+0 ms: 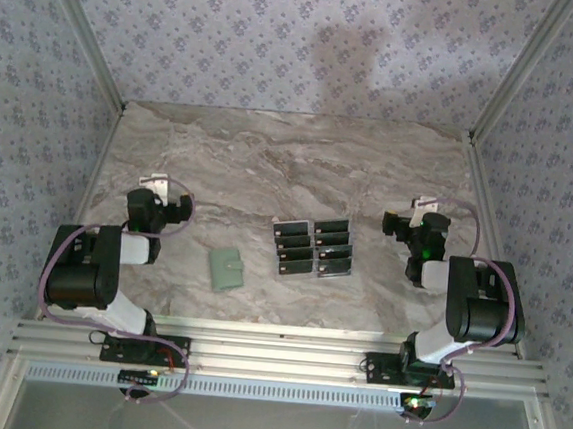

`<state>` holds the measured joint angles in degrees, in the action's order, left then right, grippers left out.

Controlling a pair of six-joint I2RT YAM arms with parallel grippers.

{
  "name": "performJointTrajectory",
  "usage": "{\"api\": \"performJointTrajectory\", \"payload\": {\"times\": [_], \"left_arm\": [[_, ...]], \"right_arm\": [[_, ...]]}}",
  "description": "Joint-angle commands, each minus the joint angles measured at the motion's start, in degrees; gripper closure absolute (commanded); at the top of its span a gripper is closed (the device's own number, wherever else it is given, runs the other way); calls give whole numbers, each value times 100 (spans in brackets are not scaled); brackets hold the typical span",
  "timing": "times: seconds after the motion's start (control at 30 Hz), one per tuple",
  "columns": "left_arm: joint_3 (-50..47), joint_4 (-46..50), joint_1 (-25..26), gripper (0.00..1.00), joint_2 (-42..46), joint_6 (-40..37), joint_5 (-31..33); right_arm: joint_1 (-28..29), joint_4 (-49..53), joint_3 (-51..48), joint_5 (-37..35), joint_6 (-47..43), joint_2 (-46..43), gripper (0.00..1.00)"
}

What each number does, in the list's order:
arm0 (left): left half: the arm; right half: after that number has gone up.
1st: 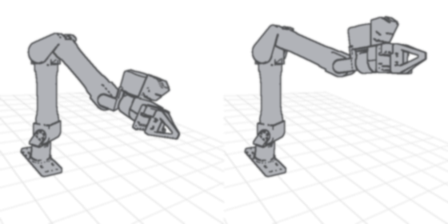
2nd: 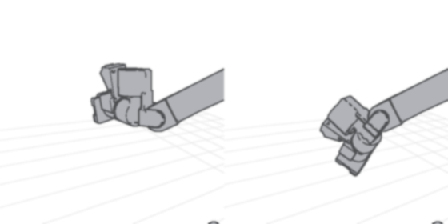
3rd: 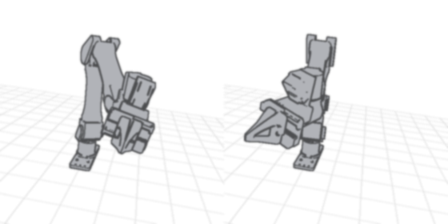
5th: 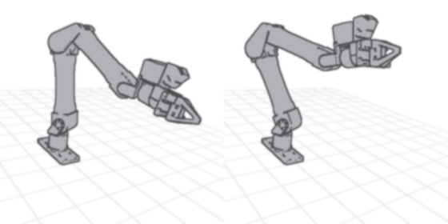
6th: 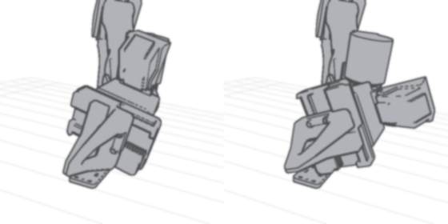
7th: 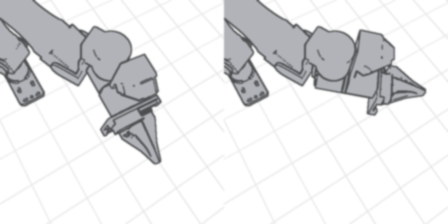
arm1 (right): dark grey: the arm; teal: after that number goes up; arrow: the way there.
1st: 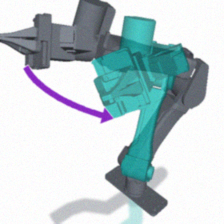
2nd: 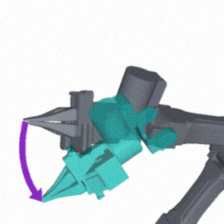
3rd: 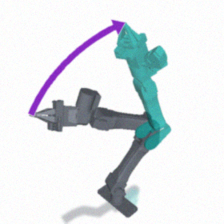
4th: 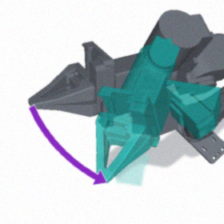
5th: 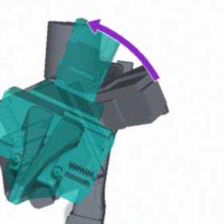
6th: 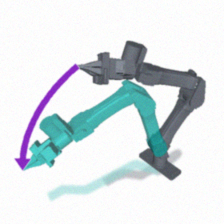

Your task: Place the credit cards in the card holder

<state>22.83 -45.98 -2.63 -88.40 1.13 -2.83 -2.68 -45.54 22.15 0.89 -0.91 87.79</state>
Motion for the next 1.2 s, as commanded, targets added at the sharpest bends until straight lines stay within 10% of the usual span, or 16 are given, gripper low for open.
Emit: {"api": "performJointTrajectory", "payload": {"times": [0.0, 0.37, 0.57, 0.87, 1.17], "left_arm": [[375, 702, -61, 0, 435, 67, -164], [1205, 3232, 30, 0, 2376, 909, 489], [2004, 5274, 265, 0, 3015, 2239, 344], [1950, 6912, 1637, 1, 3570, 3388, 504], [1118, 6755, 3319, 0, 4106, 4164, 1131]], "right_arm": [[-55, 27, 1, -106, 72, -357, 0], [-299, 4278, 1772, -84, 2571, -1945, 0], [-782, 5376, 2145, 2075, 3508, -1898, 1], [2044, 7637, 2020, 370, 3031, -3631, 8], [4331, 7972, 1542, -1281, 4047, -3511, 9]]}}
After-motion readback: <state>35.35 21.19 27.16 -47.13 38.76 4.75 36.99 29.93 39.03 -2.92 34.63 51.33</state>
